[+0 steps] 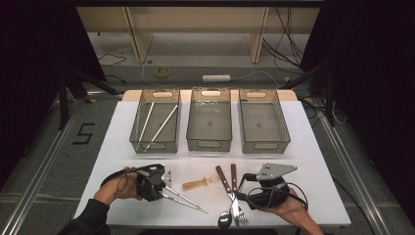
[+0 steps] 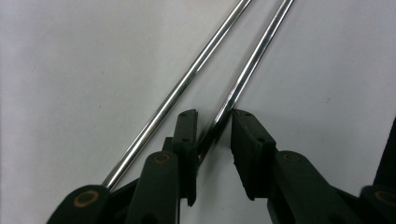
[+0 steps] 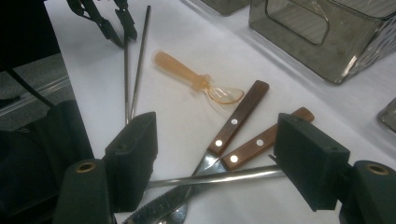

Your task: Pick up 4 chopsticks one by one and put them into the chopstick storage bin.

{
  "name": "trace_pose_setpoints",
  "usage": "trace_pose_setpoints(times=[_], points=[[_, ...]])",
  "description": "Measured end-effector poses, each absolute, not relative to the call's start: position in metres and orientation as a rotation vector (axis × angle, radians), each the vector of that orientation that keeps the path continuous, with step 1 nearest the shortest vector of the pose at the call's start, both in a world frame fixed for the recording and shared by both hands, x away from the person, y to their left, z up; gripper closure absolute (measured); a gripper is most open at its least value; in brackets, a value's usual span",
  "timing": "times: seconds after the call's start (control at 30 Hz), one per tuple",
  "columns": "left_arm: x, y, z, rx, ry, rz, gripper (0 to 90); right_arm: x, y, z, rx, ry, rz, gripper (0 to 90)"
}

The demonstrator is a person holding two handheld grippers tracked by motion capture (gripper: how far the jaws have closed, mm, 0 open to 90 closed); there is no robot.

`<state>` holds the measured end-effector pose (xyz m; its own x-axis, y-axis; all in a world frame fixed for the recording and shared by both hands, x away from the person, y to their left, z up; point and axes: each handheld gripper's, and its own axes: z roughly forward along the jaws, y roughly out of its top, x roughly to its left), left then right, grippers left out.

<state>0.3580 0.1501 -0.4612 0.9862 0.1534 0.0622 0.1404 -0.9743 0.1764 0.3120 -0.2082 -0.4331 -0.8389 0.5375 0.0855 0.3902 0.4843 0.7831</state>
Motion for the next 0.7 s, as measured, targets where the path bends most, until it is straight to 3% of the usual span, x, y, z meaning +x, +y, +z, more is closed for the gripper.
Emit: trace_pose_setpoints(times=[0.7], points=[[0.3526, 0.1492, -0.4612, 2.982, 0.085, 0.094, 79.1, 0.3125, -0.2080, -0.4338, 0.801, 2.566, 1.271, 31.6]])
